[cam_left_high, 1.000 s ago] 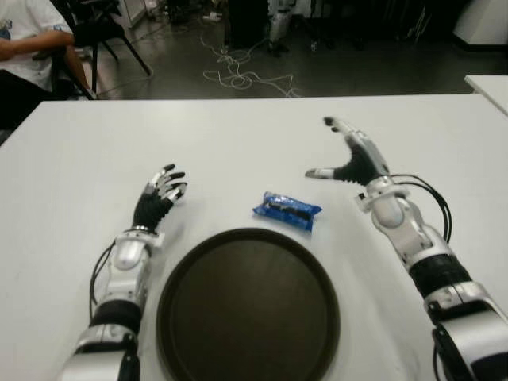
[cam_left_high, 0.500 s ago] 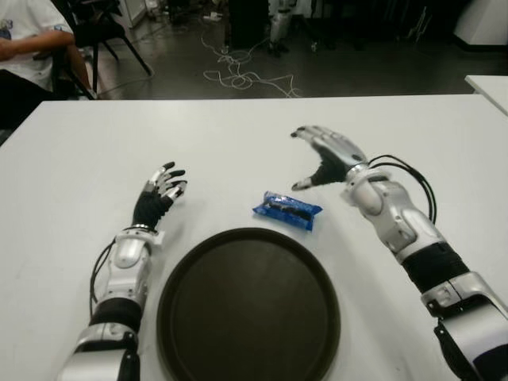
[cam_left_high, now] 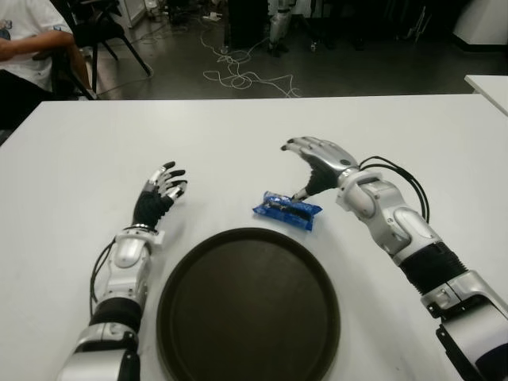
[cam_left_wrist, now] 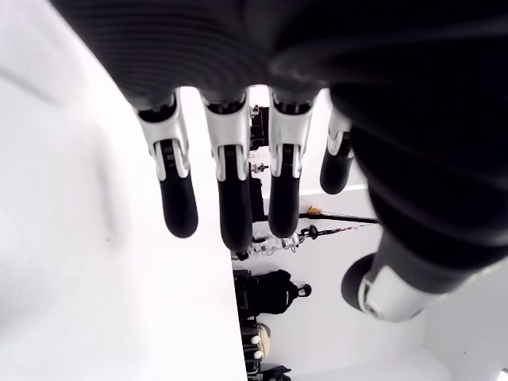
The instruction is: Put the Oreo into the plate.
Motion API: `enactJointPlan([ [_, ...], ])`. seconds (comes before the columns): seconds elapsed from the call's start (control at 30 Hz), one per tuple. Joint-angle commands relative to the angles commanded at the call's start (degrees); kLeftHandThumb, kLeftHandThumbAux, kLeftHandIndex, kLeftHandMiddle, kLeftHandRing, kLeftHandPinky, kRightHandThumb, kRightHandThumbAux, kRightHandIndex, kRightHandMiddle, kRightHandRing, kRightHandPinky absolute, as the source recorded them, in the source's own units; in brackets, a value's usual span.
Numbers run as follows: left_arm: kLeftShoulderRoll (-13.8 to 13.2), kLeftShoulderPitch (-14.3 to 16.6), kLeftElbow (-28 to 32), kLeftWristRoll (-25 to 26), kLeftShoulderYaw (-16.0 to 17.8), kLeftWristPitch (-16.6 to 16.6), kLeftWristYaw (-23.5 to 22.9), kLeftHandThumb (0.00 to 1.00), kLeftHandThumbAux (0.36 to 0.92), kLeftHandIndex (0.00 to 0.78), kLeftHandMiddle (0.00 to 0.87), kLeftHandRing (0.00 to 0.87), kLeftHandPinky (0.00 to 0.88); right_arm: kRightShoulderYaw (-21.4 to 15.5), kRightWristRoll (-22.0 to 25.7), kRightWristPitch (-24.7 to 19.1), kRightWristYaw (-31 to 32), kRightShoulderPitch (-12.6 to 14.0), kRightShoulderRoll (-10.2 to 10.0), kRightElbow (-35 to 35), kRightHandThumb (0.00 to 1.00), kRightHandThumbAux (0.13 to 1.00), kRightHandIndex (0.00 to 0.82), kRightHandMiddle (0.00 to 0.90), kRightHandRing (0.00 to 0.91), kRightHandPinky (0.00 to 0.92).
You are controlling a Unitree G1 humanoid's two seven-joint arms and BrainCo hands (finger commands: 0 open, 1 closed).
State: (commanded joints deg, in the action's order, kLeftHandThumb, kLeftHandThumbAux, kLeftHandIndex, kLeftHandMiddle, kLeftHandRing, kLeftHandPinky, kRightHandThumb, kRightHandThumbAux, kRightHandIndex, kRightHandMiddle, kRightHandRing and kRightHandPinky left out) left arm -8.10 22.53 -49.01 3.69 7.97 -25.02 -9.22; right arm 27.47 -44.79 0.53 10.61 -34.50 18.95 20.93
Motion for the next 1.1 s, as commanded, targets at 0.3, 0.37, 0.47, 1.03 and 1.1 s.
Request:
enactJointPlan([
  [0.3,0.1,-0.4,0.0,-0.3,-0.1,-1.7,0.3,0.113,0.648,0.126,0.23,0.236,0.234,1.0,-1.0,-0.7,-0.8,0.8,-0.7,-1.1,0.0,0.807,0.0,0.0,0.0,0.0],
  [0.37,0.0,-0.4,-0.2,-0.4,-0.2,-2.0,0.3,0.111,0.638,0.124,0.23,0.237,0.232,1.2,-1.1,-1.2,-1.1,0.9,-1.0,-0.9,0.0,0.812,0.0,0.0,0.0,0.0],
  [0.47,-0.1,-0.3,-0.5,-0.7,-0.2,-2.4,0.4,0.109,0.631,0.126,0.232,0.237,0.233,1.3,-1.2,-2.1,-1.5,1.0,-1.5,-0.9,0.0,0.817,0.0,0.0,0.0,0.0],
  [1.03,-0.6,0.2,-2.1,-3.0,-0.6,-4.3,2.0,0.099,0.623,0.13,0.231,0.239,0.245,2.4,-4.5,-8.2,-0.8,6.1,-2.1,-11.5,0.0,0.801,0.013,0.027,0.015,0.028],
  [1.1,-0.6,0.3,-2.5,-3.2,-0.6,-4.8,2.2,0.104,0.624,0.132,0.234,0.242,0.249,2.5,-5.3,-8.8,-0.7,6.6,-2.1,-12.6,0.0,0.8,0.02,0.033,0.019,0.029],
])
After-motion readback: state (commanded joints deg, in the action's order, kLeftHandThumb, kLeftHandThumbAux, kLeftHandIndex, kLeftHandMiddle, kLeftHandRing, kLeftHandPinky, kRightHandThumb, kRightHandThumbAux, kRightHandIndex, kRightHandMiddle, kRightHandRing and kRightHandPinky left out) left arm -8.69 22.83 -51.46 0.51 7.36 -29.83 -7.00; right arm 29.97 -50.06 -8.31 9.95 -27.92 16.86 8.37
